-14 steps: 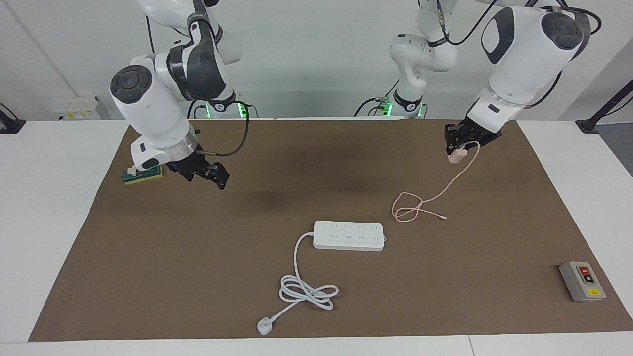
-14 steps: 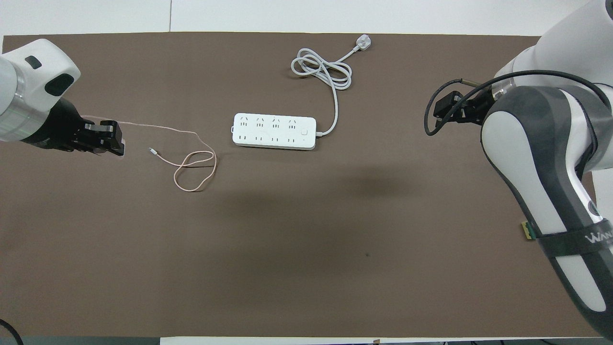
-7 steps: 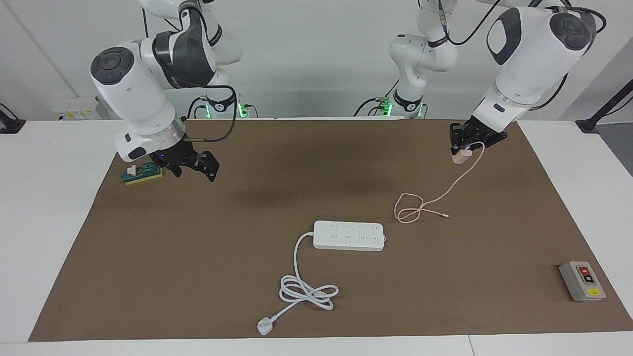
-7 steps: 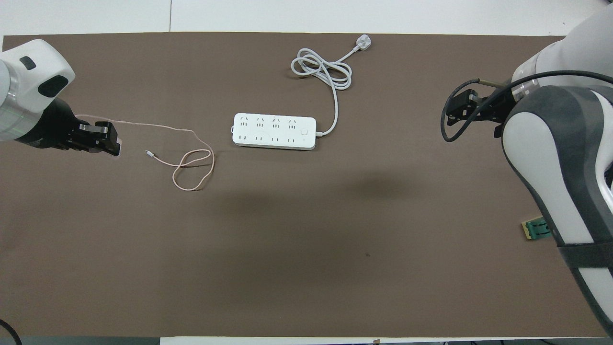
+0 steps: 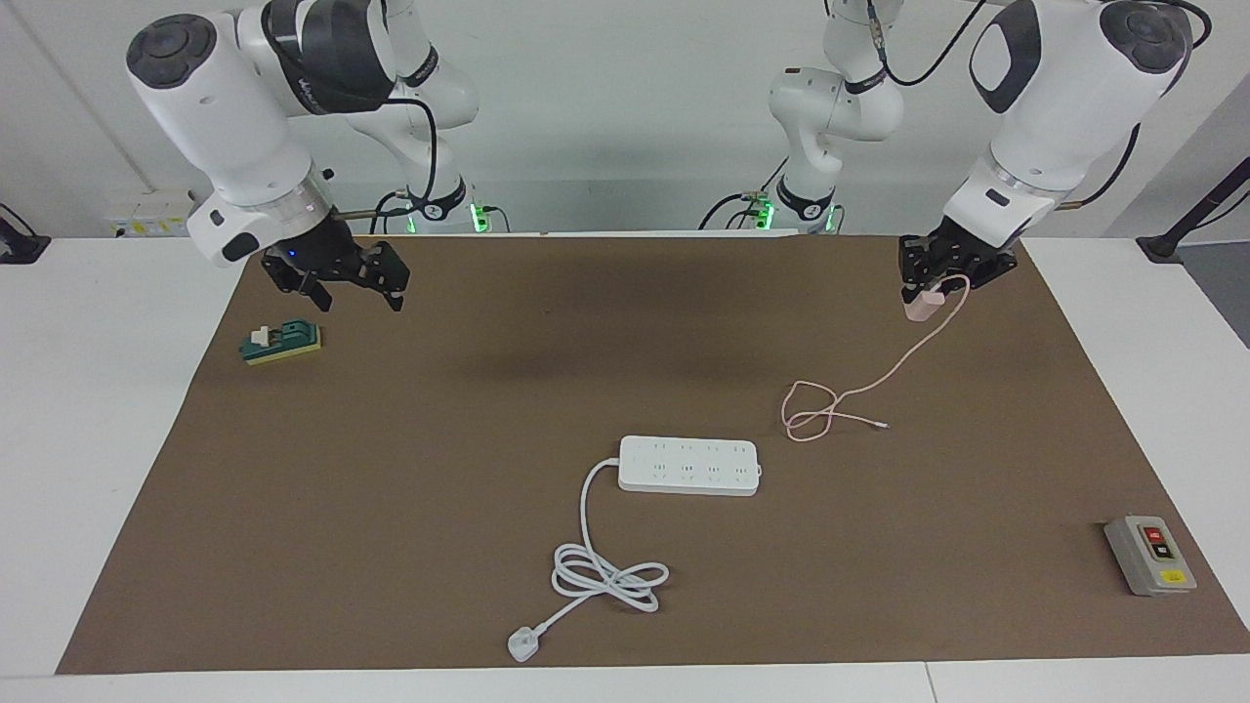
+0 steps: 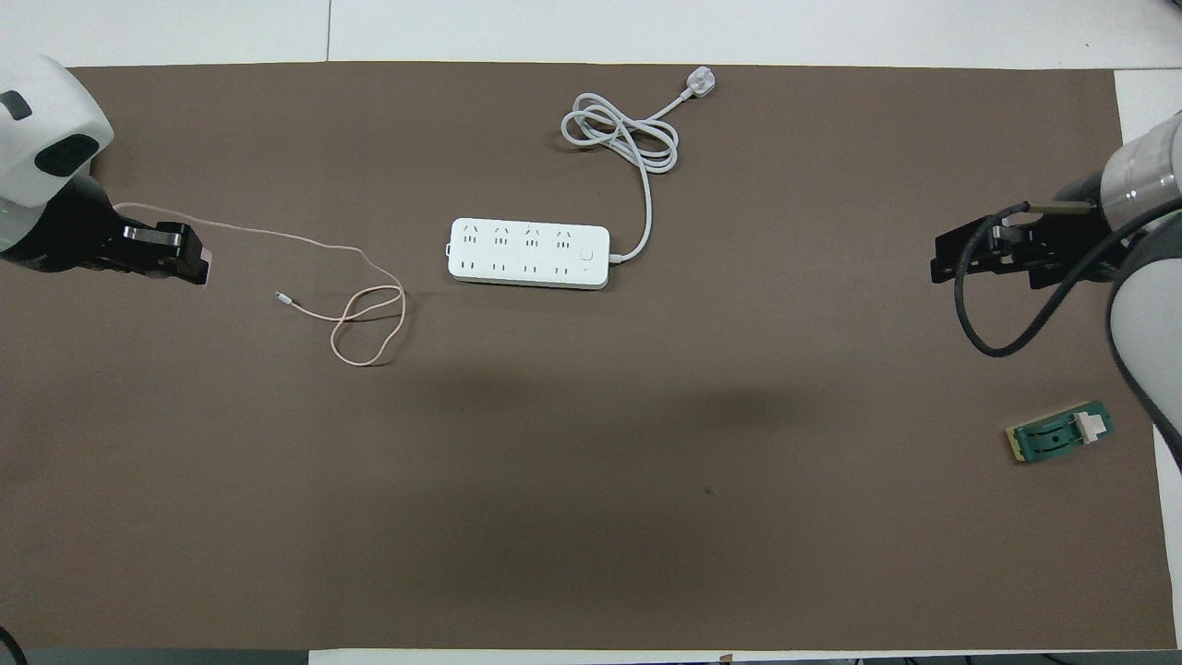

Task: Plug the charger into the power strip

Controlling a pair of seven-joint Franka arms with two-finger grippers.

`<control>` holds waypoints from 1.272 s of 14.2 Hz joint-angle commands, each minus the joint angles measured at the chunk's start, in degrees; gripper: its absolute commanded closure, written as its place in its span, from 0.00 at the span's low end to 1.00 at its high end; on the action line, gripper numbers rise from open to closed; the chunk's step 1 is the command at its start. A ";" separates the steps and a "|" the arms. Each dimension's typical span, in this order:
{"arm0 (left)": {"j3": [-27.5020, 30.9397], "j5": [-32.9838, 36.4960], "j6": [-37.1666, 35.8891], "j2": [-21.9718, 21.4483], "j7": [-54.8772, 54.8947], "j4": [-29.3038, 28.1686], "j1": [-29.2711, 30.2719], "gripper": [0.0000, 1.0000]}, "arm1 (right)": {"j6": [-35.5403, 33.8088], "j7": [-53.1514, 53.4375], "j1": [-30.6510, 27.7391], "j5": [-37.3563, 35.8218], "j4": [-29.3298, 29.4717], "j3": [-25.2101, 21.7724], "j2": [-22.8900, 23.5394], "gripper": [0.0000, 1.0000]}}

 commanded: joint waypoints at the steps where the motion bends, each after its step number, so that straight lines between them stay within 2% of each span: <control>1: -0.28 1.21 -2.02 0.86 0.74 2.13 0.40 1.00 | 0.45 -3.08 -2.03 -1.47 -1.90 1.18 -1.54 0.00; 9: -0.19 2.44 -4.92 0.94 -0.32 2.21 0.49 1.00 | 0.54 -7.22 -2.12 -4.37 -1.20 1.28 -1.19 0.00; 13: -0.37 2.96 -5.18 1.12 -0.41 2.21 0.31 1.00 | -0.60 -8.36 -2.12 -5.34 0.38 1.01 -0.05 0.00; 15: -0.37 3.23 -5.28 1.12 -0.23 2.21 0.22 1.00 | -2.88 -8.28 -2.12 -5.34 3.79 1.01 1.18 0.00; 16: -0.37 3.49 -5.01 1.30 -0.84 2.21 0.22 1.00 | -3.06 -8.10 -2.12 -4.99 3.73 0.92 1.01 0.00; 18: -0.63 9.44 -5.45 1.30 -0.85 2.30 -0.48 1.00 | -3.07 -8.19 -2.12 -4.64 3.81 0.31 1.19 0.00</control>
